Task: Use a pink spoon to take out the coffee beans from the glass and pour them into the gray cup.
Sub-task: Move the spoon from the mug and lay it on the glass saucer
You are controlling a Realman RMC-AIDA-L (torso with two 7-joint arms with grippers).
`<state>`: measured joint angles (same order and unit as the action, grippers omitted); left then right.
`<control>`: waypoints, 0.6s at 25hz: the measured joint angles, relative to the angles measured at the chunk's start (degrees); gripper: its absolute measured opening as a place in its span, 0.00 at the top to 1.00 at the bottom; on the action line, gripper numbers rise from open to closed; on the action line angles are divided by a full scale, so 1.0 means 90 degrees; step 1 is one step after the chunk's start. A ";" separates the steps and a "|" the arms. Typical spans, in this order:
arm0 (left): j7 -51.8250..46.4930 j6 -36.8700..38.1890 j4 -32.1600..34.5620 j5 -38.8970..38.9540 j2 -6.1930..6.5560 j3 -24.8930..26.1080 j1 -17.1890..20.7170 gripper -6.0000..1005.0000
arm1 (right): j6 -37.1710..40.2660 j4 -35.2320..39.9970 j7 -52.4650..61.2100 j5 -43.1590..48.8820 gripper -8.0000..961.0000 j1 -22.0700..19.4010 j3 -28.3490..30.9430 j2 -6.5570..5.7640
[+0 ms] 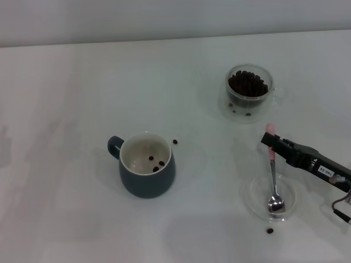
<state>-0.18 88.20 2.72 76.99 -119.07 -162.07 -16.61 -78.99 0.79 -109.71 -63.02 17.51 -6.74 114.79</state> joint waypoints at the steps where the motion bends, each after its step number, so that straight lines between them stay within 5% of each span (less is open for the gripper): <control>1: 0.0000 0.0001 0.0000 0.0000 -0.0001 0.0000 0.0000 0.56 | 0.0002 0.0000 -0.0002 0.0000 0.73 0.0000 -0.0004 -0.0001; 15: 0.0000 0.0005 0.0010 0.0000 -0.0002 0.0000 -0.0018 0.56 | 0.0051 0.0042 0.0043 0.0000 0.72 0.0022 -0.0098 -0.0001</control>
<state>-0.17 88.24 2.82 76.99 -119.09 -162.07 -16.77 -78.53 1.17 -109.32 -63.02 17.71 -7.62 114.78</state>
